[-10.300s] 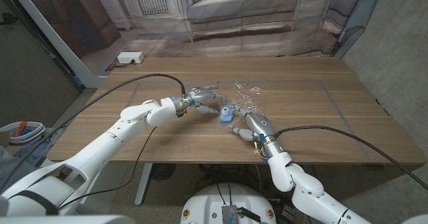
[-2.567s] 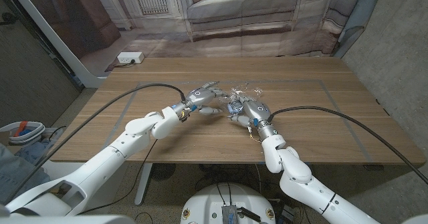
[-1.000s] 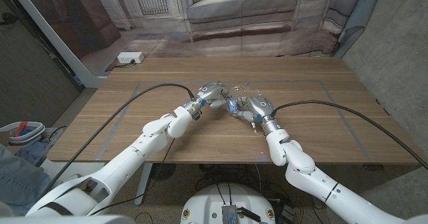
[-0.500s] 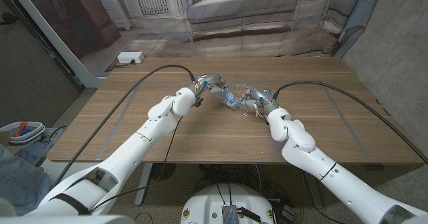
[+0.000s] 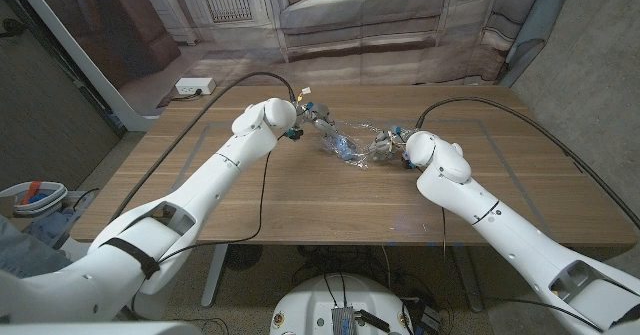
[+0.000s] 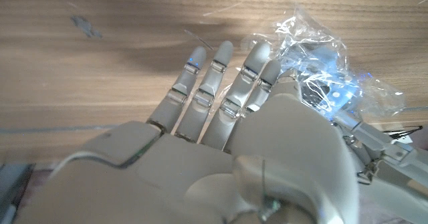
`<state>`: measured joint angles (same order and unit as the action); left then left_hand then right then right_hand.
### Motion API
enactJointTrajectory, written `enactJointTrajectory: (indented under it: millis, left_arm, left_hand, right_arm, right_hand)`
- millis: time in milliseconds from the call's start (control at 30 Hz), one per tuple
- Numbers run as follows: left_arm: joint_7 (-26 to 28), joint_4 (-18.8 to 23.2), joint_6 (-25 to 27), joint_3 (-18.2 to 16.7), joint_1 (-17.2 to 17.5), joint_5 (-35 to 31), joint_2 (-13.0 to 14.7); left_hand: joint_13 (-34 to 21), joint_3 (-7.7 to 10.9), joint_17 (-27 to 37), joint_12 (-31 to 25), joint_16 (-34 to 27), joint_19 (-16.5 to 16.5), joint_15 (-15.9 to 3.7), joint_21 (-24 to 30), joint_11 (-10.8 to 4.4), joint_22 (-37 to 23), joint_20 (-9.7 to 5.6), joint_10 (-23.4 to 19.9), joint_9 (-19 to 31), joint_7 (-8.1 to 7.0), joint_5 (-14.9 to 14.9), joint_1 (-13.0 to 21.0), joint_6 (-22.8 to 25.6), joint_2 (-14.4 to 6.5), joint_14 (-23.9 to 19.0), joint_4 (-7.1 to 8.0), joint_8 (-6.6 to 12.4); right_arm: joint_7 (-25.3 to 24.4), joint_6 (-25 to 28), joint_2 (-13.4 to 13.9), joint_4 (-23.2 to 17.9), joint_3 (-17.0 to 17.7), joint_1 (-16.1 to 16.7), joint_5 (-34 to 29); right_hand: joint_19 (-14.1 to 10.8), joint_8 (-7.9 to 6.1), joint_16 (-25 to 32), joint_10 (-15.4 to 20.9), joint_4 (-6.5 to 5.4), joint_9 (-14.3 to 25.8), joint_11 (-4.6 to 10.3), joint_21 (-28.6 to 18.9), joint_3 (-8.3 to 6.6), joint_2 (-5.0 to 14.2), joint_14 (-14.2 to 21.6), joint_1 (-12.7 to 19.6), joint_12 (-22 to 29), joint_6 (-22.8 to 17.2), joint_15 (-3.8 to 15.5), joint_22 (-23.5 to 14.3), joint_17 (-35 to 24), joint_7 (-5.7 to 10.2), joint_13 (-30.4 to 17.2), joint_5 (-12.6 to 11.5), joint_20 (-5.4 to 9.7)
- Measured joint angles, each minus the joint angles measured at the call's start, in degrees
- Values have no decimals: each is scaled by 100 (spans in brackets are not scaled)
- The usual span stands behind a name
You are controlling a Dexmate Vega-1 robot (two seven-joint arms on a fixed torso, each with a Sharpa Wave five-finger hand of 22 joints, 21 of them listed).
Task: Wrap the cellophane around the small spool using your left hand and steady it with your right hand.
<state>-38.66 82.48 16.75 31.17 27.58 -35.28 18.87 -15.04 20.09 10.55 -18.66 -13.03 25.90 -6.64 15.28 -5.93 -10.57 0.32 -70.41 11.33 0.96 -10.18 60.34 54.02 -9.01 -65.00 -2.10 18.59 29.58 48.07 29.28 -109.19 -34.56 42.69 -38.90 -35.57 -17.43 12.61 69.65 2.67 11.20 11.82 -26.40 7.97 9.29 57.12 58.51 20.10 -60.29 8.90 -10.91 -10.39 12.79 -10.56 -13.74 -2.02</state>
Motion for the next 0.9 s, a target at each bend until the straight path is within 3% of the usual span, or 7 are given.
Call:
enactJointTrajectory:
  millis: [233,267,333,633,700,767,900]
  left_arm:
    - [-622,-182,424,31,-191,394,-75]
    - [-686,-831,480,82,-696,458,-311]
    - [-786,-1043,574,83,-843,571,-389]
    - [-959,-2255,953,69,-1556,1068,-789]
    - [-954,-2832,985,62,-1857,1159,-958]
    - [-934,-3095,993,61,-1989,1225,-1033]
    - [-886,-3095,986,61,-1989,1303,-1033]
  left_hand:
    - [-33,23,0,0,-32,64,22,0,8,0,64,-9,39,10,0,1,-10,1,-124,22,-41]
    - [-46,23,0,0,-32,71,30,0,12,0,71,-13,50,10,0,1,-10,1,-157,22,-41]
    - [-52,36,0,0,-54,103,51,37,29,0,103,-32,66,31,0,1,-30,2,-222,32,-41]
    - [-138,176,27,-85,-117,287,103,88,59,-20,146,-62,158,84,1,2,-83,1,-512,-4,-41]
    - [-157,188,27,-106,-139,347,123,92,59,-25,143,-63,176,93,1,3,-93,0,-596,8,-57]
    - [-188,219,50,-107,-139,411,134,132,59,-25,162,-63,188,94,1,3,-93,0,-626,39,-113]
    - [-288,332,80,-83,-88,395,294,133,50,-25,239,26,190,119,2,-44,-119,-46,-503,152,-328]
  right_arm:
    - [246,238,-59,301,117,-462,254]
    - [246,238,-77,364,146,-531,254]
    - [651,761,-106,488,188,-641,1135]
    - [778,1198,-300,1232,493,-1113,2082]
    - [776,1287,-339,1412,564,-1205,2279]
    - [734,1423,-365,1554,612,-1279,2620]
    - [734,1423,-390,1784,669,-1397,2620]
  right_hand:
    - [-78,0,0,107,-26,0,-10,0,-26,10,118,-36,0,-115,35,0,0,-54,0,44,11]
    - [-85,-25,0,124,-31,0,-19,0,-31,10,144,-36,0,-136,61,0,0,-74,0,44,18]
    - [-106,-41,0,219,-37,1,-16,0,-37,33,209,-58,0,-165,62,0,-1,-103,0,67,38]
    - [-289,-66,39,664,-125,0,-36,-36,-126,86,543,-112,49,-441,235,-32,27,-236,-27,133,141]
    - [-292,-67,40,706,-143,0,-30,-55,-144,87,607,-112,74,-441,259,-32,27,-236,-48,170,145]
    - [-320,-63,40,729,-157,0,-51,-57,-158,87,615,-112,89,-438,266,-31,27,-238,-53,177,173]
    - [-352,45,40,766,-204,1,-32,-80,-205,109,699,-134,89,-335,246,-30,26,-342,-39,177,204]
